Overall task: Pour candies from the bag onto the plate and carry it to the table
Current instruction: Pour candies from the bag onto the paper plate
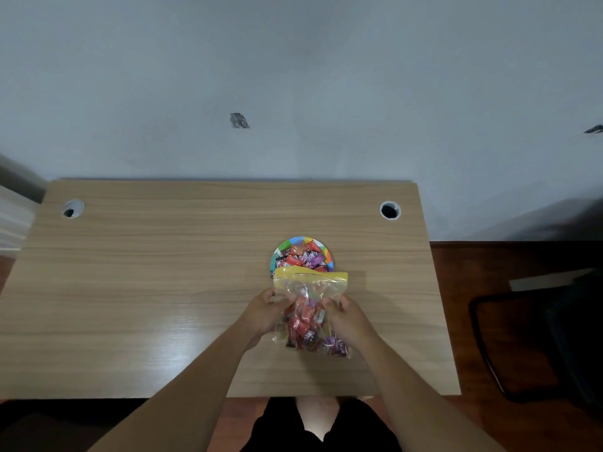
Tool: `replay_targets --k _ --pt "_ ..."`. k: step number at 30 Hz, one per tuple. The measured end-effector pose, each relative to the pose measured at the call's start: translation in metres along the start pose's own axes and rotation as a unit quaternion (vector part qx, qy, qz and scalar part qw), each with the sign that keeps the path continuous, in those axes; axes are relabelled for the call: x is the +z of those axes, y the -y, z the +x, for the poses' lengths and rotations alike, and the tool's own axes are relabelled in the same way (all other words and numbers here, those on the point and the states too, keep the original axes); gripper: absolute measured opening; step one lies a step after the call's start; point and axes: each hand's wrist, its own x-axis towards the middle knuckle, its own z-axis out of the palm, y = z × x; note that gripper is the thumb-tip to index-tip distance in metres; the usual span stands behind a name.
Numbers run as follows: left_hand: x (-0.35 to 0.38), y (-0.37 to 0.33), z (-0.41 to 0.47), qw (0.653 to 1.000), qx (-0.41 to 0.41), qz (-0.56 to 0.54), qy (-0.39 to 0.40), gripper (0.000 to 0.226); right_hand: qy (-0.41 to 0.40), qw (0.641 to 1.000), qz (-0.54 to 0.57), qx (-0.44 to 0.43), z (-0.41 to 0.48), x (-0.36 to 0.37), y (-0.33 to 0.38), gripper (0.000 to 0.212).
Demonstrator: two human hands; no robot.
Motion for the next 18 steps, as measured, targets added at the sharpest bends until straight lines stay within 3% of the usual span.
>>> replay_targets --k 5,18 --pt "-0.0057 0.0057 -0.0007 0.999 -0.005 -0.014 0.049 0.048 0.005 1.000 0.014 -0.002 -0.0012 0.0000 -0.0010 0.029" --pt "-0.0082 0.0039 -0.0002 0.999 -0.004 0.027 0.041 0.039 0.026 0.999 0.020 0.003 -0.0046 -0.0021 -0.0001 0.045"
